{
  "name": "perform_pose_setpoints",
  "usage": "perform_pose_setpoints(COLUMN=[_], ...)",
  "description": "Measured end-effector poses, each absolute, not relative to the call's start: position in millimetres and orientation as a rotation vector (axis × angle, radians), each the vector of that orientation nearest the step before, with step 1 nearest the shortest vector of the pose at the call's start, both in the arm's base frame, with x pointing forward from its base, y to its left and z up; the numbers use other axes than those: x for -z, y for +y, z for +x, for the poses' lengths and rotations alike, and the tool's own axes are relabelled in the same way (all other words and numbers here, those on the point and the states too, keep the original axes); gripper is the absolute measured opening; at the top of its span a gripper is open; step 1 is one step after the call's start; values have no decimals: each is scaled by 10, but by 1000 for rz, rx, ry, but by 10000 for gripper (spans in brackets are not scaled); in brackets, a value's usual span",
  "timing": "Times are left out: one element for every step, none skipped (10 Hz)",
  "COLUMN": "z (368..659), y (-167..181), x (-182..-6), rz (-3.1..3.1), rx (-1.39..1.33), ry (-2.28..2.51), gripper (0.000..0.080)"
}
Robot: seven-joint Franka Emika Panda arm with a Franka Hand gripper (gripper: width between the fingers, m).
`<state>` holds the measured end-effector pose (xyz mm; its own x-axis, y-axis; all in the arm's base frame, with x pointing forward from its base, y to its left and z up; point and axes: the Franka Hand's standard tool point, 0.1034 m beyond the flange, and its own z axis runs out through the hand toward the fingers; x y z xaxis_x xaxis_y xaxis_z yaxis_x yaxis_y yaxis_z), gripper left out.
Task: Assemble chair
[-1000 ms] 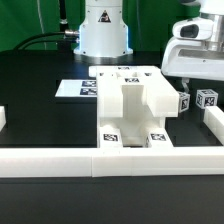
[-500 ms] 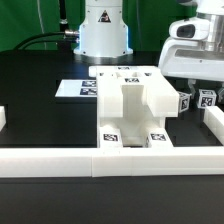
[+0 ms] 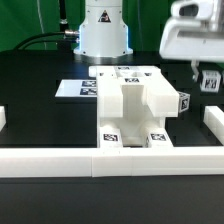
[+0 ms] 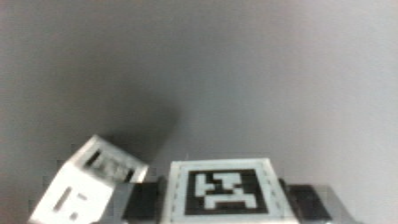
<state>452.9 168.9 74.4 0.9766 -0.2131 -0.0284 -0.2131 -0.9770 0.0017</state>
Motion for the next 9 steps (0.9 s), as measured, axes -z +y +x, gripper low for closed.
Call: perform_pose_setpoints(z=[4651,4753,4817,4794,4795,4849,5038,5295,5490], y=[1618,1569,1567,1571,1565,1475,1211,1013,869], x=[-988,-1107,-1126,-1099,-1097,-1127,-1228,-1338,-1402], rz=[-3105,-3096,-3093,-3096,-3096,-3109,-3118,-3120,-3127], rx=[-37,-37,-36,-36,-36,-36,-13,41,75], ry=[345,357,368,363,364,242,131,128,23], gripper=[282,282,282,282,282,282,282,282,282])
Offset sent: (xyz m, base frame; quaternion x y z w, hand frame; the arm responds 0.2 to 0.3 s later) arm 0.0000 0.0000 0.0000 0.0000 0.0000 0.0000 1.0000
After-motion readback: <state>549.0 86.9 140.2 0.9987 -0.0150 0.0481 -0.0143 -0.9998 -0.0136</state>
